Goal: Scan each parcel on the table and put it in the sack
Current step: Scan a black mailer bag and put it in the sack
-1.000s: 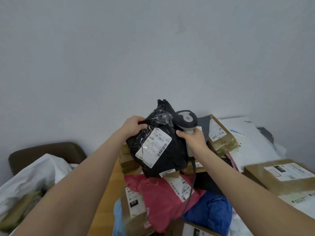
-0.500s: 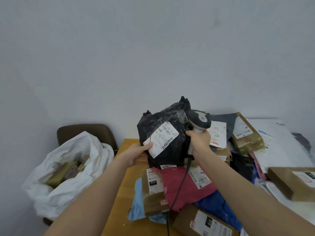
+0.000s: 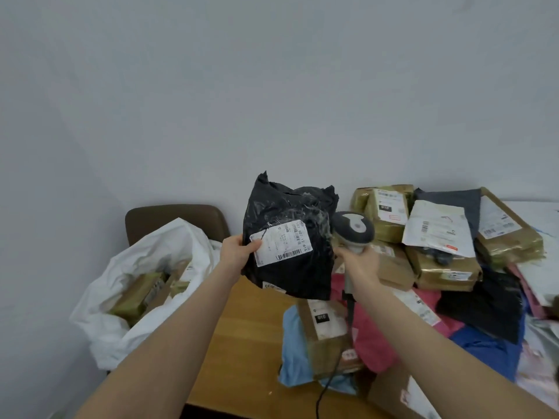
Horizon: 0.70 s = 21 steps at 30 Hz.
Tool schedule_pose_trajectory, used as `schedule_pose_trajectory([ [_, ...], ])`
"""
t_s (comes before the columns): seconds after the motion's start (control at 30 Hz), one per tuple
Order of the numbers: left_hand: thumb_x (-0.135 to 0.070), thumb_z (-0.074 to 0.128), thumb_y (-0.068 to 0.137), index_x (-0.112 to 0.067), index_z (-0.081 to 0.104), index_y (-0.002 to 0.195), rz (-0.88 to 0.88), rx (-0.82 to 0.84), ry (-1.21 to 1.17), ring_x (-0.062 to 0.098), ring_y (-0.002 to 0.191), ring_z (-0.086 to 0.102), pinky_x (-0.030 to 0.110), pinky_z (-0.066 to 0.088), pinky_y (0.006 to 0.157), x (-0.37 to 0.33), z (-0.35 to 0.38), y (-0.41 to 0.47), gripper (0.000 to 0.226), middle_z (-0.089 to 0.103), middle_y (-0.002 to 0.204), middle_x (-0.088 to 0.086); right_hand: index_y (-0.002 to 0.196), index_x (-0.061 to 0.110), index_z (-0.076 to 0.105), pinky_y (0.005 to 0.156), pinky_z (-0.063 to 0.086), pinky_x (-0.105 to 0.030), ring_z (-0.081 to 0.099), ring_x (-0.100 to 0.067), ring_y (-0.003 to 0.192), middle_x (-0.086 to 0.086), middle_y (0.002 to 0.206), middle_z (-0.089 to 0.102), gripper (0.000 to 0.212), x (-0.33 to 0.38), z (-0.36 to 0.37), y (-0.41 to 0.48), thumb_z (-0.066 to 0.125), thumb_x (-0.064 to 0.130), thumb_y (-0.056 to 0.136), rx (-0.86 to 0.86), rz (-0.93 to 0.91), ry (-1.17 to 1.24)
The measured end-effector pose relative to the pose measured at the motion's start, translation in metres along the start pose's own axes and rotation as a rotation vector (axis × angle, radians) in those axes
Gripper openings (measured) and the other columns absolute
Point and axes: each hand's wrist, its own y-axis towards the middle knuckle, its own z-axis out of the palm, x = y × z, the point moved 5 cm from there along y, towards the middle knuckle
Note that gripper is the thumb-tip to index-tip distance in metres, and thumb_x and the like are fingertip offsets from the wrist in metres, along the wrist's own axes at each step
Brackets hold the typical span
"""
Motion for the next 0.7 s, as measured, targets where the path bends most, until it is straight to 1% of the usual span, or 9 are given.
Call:
schedule_pose_trajectory([
  [0.03, -0.011, 0.066, 0.089, -0.002, 0.067, 0.099, 0.0, 0.004, 0.027, 0.021, 0.075, 0.065, 0.022, 0.051, 0.053, 0.004, -0.009, 0.008, 0.014, 0.069, 0.089, 0.008, 0.097, 0.005, 0.064, 0.069, 0.053, -0.035, 0.065, -0.02, 0.073, -0.006, 0.081, 0.069, 0.02, -0.004, 0.01, -0.007, 0.072, 0.005, 0.079, 0.025, 0.004, -0.017],
  [0.1, -0.013, 0.066, 0.089, -0.004, 0.067, 0.098, 0.001, 0.02, 0.08, 0.023, 0.08, 0.065, 0.027, 0.052, 0.061, 0.013, -0.027, 0.023, 0.013, 0.069, 0.093, 0.009, 0.089, 0.002, 0.065, 0.048, 0.049, -0.025, 0.059, -0.012, 0.046, -0.006, 0.061, 0.067, 0.009, -0.016, 0.034, -0.023, 0.07, 0.003, 0.081, 0.121, 0.038, -0.012],
  [0.17, -0.014, 0.065, 0.09, -0.005, 0.067, 0.097, 0.021, 0.048, 0.13, 0.022, 0.081, 0.065, 0.029, 0.053, 0.067, 0.021, -0.043, 0.038, 0.012, 0.069, 0.094, 0.009, 0.081, 0.002, 0.063, 0.042, 0.043, -0.023, 0.053, -0.011, 0.037, -0.005, 0.052, 0.063, 0.006, -0.029, 0.059, -0.037, 0.069, 0.001, 0.082, 0.199, 0.072, -0.049],
  [0.3, -0.015, 0.065, 0.09, -0.008, 0.065, 0.088, 0.029, 0.074, 0.197, 0.014, 0.069, 0.063, 0.02, 0.051, 0.053, 0.035, -0.07, 0.061, 0.007, 0.067, 0.085, 0.006, 0.066, 0.004, 0.059, 0.041, 0.041, -0.023, 0.051, -0.011, 0.036, -0.002, 0.044, 0.059, 0.018, -0.054, 0.099, -0.061, 0.069, 0.0, 0.081, 0.263, 0.075, -0.179],
  [0.37, -0.013, 0.064, 0.091, -0.008, 0.064, 0.087, 0.024, 0.074, 0.196, 0.018, 0.074, 0.063, 0.025, 0.051, 0.06, 0.041, -0.081, 0.071, 0.006, 0.066, 0.086, 0.006, 0.064, 0.005, 0.059, 0.041, 0.041, -0.021, 0.051, -0.01, 0.037, -0.002, 0.045, 0.06, 0.019, -0.065, 0.111, -0.072, 0.069, 0.003, 0.08, 0.274, 0.084, -0.216],
  [0.47, -0.014, 0.064, 0.091, -0.006, 0.063, 0.09, 0.01, 0.068, 0.208, 0.025, 0.083, 0.062, 0.039, 0.053, 0.072, 0.047, -0.092, 0.079, 0.008, 0.066, 0.091, 0.011, 0.061, 0.009, 0.06, 0.052, 0.045, -0.029, 0.055, -0.013, 0.043, -0.004, 0.05, 0.063, 0.018, -0.076, 0.125, -0.085, 0.069, 0.01, 0.077, 0.287, 0.081, -0.3],
  [0.53, -0.015, 0.064, 0.091, -0.003, 0.062, 0.095, -0.01, 0.058, 0.215, 0.03, 0.09, 0.063, 0.046, 0.054, 0.081, 0.052, -0.096, 0.083, 0.013, 0.066, 0.096, 0.016, 0.059, 0.011, 0.061, 0.055, 0.046, -0.031, 0.056, -0.014, 0.044, -0.003, 0.05, 0.063, 0.019, -0.078, 0.131, -0.091, 0.068, 0.011, 0.077, 0.298, 0.089, -0.336],
  [0.6, -0.017, 0.063, 0.091, -0.004, 0.061, 0.098, -0.027, 0.056, 0.221, 0.031, 0.096, 0.063, 0.049, 0.053, 0.087, 0.055, -0.097, 0.084, 0.014, 0.066, 0.103, 0.017, 0.055, 0.012, 0.061, 0.054, 0.045, -0.03, 0.055, -0.013, 0.043, -0.002, 0.049, 0.062, 0.023, -0.08, 0.136, -0.094, 0.067, 0.011, 0.077, 0.319, 0.097, -0.37],
  [0.7, -0.017, 0.063, 0.092, -0.006, 0.062, 0.104, -0.031, 0.045, 0.236, 0.028, 0.095, 0.062, 0.048, 0.053, 0.088, 0.056, -0.097, 0.084, 0.016, 0.065, 0.102, 0.013, 0.058, 0.01, 0.06, 0.047, 0.042, -0.024, 0.052, -0.012, 0.041, -0.002, 0.048, 0.06, 0.022, -0.081, 0.137, -0.098, 0.066, 0.008, 0.078, 0.33, 0.132, -0.336],
])
